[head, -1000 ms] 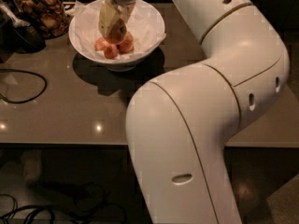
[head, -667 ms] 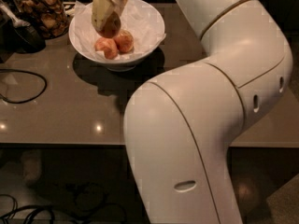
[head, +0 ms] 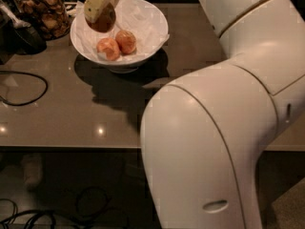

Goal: Pick apple from white bowl

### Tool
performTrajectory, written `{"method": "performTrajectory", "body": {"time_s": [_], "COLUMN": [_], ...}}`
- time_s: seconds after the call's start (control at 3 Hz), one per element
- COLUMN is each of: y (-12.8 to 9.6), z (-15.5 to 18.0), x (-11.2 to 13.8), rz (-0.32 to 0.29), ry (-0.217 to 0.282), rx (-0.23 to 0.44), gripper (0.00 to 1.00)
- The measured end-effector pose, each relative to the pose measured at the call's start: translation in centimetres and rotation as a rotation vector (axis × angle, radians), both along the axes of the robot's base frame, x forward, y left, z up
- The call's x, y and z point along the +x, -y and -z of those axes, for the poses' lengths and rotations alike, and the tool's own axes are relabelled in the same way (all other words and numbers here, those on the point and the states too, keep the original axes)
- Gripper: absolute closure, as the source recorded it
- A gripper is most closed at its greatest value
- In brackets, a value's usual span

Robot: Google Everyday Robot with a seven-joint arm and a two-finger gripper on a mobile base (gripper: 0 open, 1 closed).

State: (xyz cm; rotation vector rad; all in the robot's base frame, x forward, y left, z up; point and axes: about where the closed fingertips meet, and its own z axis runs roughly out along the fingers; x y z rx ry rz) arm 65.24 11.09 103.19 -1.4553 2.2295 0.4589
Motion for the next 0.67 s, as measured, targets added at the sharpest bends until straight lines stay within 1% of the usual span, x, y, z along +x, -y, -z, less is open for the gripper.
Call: {"method": "performTrajectory", "body": {"time_s": [0.33, 0.67], "y": [0.8, 2.2], "z": [-1.3, -2.7], "x": [-1.2, -2.7], "rz": [0.004, 0.033], "ry": [-0.006, 0.023], "rx": [0.039, 0.059], "gripper": [1.00, 1.00]}}
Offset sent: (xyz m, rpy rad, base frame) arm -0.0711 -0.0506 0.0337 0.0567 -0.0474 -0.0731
